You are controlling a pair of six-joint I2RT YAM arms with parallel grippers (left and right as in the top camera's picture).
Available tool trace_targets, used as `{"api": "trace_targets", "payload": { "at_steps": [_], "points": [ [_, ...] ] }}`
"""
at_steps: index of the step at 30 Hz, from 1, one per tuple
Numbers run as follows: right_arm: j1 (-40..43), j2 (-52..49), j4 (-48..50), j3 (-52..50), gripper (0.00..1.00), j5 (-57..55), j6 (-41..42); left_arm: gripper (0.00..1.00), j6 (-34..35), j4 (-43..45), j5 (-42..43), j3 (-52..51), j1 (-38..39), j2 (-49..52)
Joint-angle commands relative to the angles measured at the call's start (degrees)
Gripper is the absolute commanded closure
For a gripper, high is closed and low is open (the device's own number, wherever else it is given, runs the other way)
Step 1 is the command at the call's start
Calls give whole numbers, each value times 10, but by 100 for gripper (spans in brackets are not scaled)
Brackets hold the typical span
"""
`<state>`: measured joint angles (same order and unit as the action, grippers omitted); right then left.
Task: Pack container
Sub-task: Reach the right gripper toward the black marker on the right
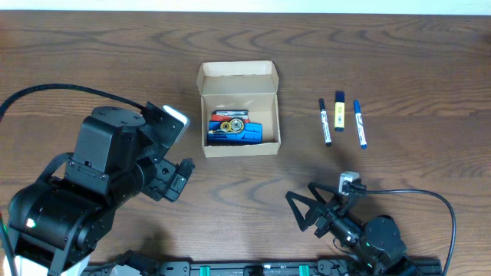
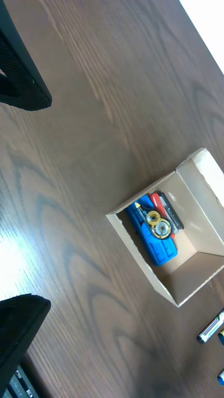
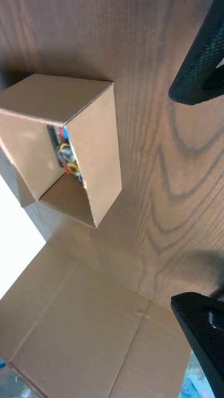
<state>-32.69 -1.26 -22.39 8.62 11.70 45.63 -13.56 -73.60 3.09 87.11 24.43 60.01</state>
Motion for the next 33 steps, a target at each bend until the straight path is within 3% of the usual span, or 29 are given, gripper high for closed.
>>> {"api": "trace_targets", "payload": {
  "at_steps": [1, 4, 16, 24, 33],
  "points": [
    [25, -35, -19, 28, 1, -5, -8, 5, -6, -3, 8, 0, -2, 0],
    [54, -100, -56, 75, 1, -16, -52, 5, -6, -3, 8, 0, -2, 0],
    [207, -513, -156, 376, 1, -61, -224, 5, -6, -3, 8, 0, -2, 0],
    [236, -768, -157, 549, 1, -224, -296, 5, -6, -3, 8, 0, -2, 0],
    [296, -968, -104, 628, 2, -181, -327, 5, -6, -3, 8, 0, -2, 0]
  ]
}}
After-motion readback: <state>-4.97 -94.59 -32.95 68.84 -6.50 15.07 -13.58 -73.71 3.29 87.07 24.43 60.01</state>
